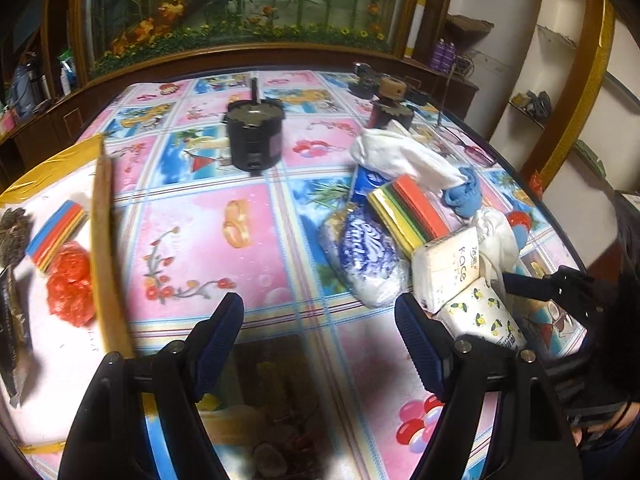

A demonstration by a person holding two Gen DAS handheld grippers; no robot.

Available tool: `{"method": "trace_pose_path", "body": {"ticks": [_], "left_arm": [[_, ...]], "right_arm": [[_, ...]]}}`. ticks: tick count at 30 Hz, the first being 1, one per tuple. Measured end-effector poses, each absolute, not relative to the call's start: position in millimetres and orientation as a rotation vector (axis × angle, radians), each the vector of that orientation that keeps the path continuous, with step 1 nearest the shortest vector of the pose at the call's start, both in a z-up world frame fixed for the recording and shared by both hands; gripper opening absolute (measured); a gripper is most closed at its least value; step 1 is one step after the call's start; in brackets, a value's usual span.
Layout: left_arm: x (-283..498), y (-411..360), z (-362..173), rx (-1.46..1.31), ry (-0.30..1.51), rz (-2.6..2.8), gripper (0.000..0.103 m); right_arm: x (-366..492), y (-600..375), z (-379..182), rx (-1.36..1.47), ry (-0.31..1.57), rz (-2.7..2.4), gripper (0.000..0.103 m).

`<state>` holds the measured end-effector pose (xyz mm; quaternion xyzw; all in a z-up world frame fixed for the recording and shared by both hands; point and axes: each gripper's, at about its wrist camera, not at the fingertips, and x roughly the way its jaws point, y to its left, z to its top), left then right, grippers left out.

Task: Organize soft objects
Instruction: 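Move both grippers out of the box toward the items on the table, then grasp the blue-patterned bag with the left gripper while the right grasps the lemon-print tissue pack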

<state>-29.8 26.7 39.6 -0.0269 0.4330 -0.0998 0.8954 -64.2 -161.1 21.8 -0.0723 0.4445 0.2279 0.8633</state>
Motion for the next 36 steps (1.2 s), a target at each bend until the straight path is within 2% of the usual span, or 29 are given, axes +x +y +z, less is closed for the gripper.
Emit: {"method": "trace_pose_path", "body": {"ticks": [5, 6, 7, 9, 20, 22, 23, 24, 36], "left_arm": [[-11.5, 14.0, 31.8, -0.045, 0.930, -0.213, 0.077], [-7.5, 12.1, 30.0, -0.040, 0.937, -0.207, 0.077], [-2.9, 10.1, 28.1, -0.036, 0.944, -0.203, 0.077], [4.7, 7.9, 25.5, -0.040, 0.956, -0.205, 0.077], [46.9, 0.9, 13.3, -0.083, 0.993, -0.218, 0.077], [45.9, 3.1, 13.1, -0.093, 0.977, -0.221, 0.068], [43.9, 4.6, 13.7, -0.102, 0.968, -0.231, 0.052], [41.7, 7.2, 15.1, -0.122, 0.966, -0.245, 0.043], [-15.7, 27.6, 18.8, -0.154, 0.991, -0.281, 0.043]], "right_arm": [[-73.6, -163.1, 23.3, -0.163, 0.896, 0.480, 0.082], [-73.9, -165.3, 23.9, -0.158, 0.892, 0.485, 0.077], [-72.5, -165.8, 23.0, -0.161, 0.900, 0.483, 0.065], [-71.2, -169.0, 21.7, -0.133, 0.913, 0.501, 0.060], [-69.8, -169.8, 20.5, -0.105, 0.927, 0.512, 0.059], [-69.0, -170.3, 20.5, -0.100, 0.929, 0.514, 0.059], [-68.6, -170.6, 20.4, -0.096, 0.930, 0.516, 0.059], [-68.3, -171.0, 20.5, -0.091, 0.931, 0.517, 0.059], [-70.7, -165.5, 19.7, -0.129, 0.934, 0.504, 0.059]]}}
